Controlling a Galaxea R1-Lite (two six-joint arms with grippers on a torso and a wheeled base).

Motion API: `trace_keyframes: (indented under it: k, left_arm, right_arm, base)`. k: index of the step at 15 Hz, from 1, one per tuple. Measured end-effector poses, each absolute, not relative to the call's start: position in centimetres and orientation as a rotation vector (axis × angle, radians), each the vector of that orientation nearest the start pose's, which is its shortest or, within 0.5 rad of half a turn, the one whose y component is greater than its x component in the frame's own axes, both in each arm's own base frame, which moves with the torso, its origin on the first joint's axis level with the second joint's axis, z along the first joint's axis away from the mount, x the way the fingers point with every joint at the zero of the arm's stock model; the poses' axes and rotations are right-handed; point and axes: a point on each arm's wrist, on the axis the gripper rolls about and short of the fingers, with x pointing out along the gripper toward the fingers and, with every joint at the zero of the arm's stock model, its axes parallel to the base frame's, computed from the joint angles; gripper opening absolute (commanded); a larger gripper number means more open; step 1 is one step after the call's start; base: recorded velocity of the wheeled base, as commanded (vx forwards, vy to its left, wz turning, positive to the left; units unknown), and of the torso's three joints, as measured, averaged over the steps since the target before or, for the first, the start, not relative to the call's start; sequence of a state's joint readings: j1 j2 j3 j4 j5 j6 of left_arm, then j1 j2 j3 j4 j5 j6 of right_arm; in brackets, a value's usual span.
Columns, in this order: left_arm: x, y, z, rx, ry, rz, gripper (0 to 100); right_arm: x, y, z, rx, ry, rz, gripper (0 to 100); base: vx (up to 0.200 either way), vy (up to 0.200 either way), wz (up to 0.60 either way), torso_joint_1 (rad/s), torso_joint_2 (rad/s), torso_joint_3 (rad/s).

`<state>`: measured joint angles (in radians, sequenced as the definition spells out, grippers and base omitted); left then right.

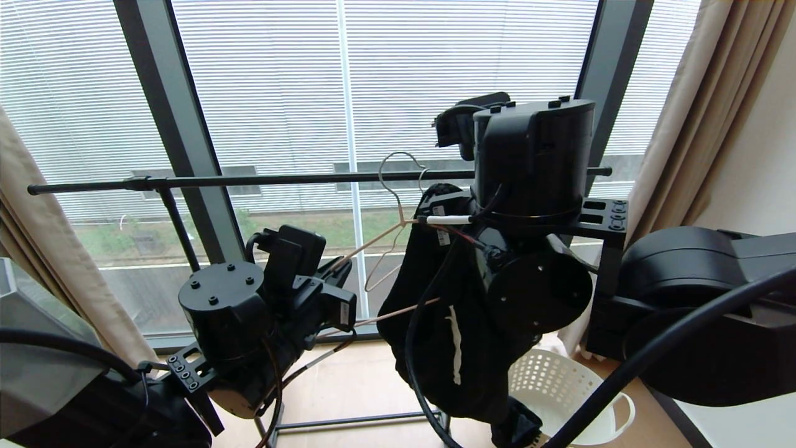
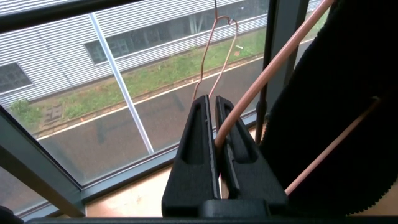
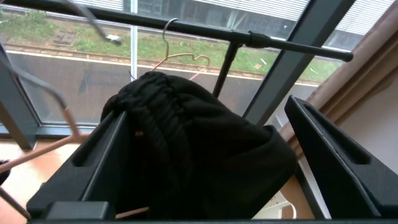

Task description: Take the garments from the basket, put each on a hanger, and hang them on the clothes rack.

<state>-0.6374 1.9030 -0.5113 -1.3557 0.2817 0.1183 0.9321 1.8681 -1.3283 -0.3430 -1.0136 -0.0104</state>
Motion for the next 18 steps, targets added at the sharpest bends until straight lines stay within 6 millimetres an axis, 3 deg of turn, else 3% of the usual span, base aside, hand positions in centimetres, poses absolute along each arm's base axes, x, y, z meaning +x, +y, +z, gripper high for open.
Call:
trace_keyframes:
  k: [5,9,14,18]
  left_arm:
    - [24.5,-17.9,12.2,0.135,0.009,-0.372,0]
    - [24.4,-18.1,12.2,0.135,0.009,-0.380,0]
    - [24.8,-17.9,12.4,0.130,0.004,-0.364,0]
    - [25.4,-17.4,12.4,0.125,0.000,-0.341,0]
  right_arm:
    - [24.3,28.8,24.9,-0.152,0.097,-0.093,100]
    - [25.0,30.1,23.8,-0.173,0.109,-0.089,100]
    - [24.7,30.4,22.3,-0.210,0.134,-0.077,100]
    - [24.0,30.0,22.5,-0.219,0.138,-0.068,100]
  base:
    - [0.000,0.000,0.00,0.000,0.00,0.000]
    - [0.000,0.000,0.00,0.000,0.00,0.000]
    - [0.000,0.000,0.00,0.000,0.00,0.000]
    - [0.000,0.000,0.00,0.000,0.00,0.000]
